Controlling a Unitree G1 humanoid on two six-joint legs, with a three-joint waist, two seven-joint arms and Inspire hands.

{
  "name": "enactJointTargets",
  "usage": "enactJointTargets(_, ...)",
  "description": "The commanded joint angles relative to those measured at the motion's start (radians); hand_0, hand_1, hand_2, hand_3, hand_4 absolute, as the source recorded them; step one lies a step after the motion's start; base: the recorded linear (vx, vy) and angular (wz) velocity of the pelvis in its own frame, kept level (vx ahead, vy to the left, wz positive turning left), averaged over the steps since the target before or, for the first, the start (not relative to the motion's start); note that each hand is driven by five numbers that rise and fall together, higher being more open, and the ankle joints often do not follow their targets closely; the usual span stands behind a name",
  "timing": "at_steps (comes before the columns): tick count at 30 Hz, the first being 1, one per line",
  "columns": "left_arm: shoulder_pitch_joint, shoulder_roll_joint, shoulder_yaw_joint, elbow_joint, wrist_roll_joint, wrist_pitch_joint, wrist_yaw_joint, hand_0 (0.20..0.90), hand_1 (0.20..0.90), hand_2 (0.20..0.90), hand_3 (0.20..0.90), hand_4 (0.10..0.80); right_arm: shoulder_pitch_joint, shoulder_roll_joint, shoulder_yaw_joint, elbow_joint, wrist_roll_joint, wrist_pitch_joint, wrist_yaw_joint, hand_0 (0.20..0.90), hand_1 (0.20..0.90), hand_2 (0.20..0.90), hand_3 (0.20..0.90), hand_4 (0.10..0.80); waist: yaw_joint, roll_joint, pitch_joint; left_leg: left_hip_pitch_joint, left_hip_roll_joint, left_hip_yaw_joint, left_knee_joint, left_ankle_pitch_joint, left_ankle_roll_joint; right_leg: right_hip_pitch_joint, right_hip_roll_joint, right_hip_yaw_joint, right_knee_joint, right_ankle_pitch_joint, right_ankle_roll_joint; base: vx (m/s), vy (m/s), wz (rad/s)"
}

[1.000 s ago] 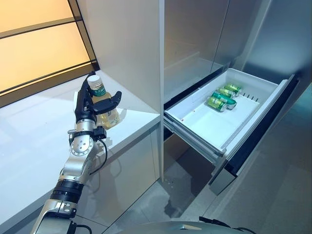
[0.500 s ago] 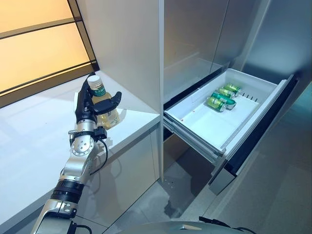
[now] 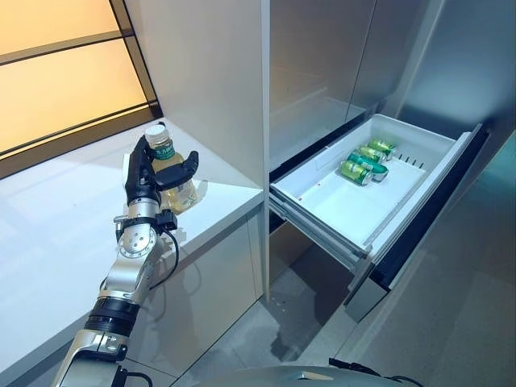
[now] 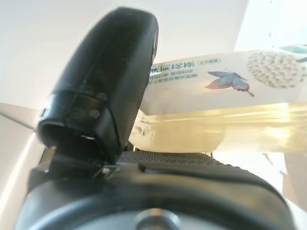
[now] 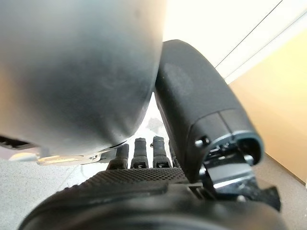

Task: Put drinks into fridge and close the fridge

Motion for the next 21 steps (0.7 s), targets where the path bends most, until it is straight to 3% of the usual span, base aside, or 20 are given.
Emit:
enactJointTargets(1, -0.071, -0.005, 0.022, 0.014, 0.004, -0.09, -0.015, 0.3, 0.3, 0.3, 0.2, 0.1, -0.009, 0.008, -0.002, -0.004, -0.017, -0.001, 0.008, 0.9, 0.9, 0.9, 0.9, 0.8, -0.008, 0.013, -0.004, 0.016, -0.026, 0.025, 0.041, -0.146, 0.021, -0.075, 0.042, 0.019, 0.123, -0.086, 0.04, 0.0, 0.0, 0.0)
enactJointTargets(12, -0.085, 0.028, 0.013, -0.067, 0.042, -0.174, -0.037, 0.3, 0.3, 0.3, 0.2, 0.1, -0.016, 0.005, 0.005, -0.022, 0.011, -0.017, 0.028, 0.9, 0.9, 0.9, 0.9, 0.8, -0.003, 0.011, -0.004, 0.016, -0.026, 0.02, 0.041, -0.146, 0.021, -0.073, 0.042, 0.018, 0.121, -0.085, 0.04, 0.0, 0.0, 0.0)
enactJointTargets(18, -0.098, -0.002, 0.02, -0.239, -0.219, -0.289, -0.208, 0.3, 0.3, 0.3, 0.2, 0.1, -0.034, 0.003, 0.083, -0.204, -0.018, -0.094, 0.044, 0.9, 0.9, 0.9, 0.9, 0.8, 0.006, 0.004, -0.002, 0.012, -0.024, 0.008, 0.037, -0.141, 0.02, -0.075, 0.041, 0.013, 0.119, -0.082, 0.038, 0.0, 0.0, 0.0)
enactJointTargets(21, -0.11, -0.043, -0.004, -0.342, -0.361, -0.328, -0.357, 0.3, 0.3, 0.3, 0.2, 0.1, -0.046, 0.006, 0.143, -0.432, -0.023, -0.107, 0.052, 0.9, 0.9, 0.9, 0.9, 0.8, 0.009, -0.002, -0.001, 0.008, -0.023, -0.002, 0.034, -0.134, 0.017, -0.078, 0.04, 0.006, 0.119, -0.08, 0.036, 0.0, 0.0, 0.0)
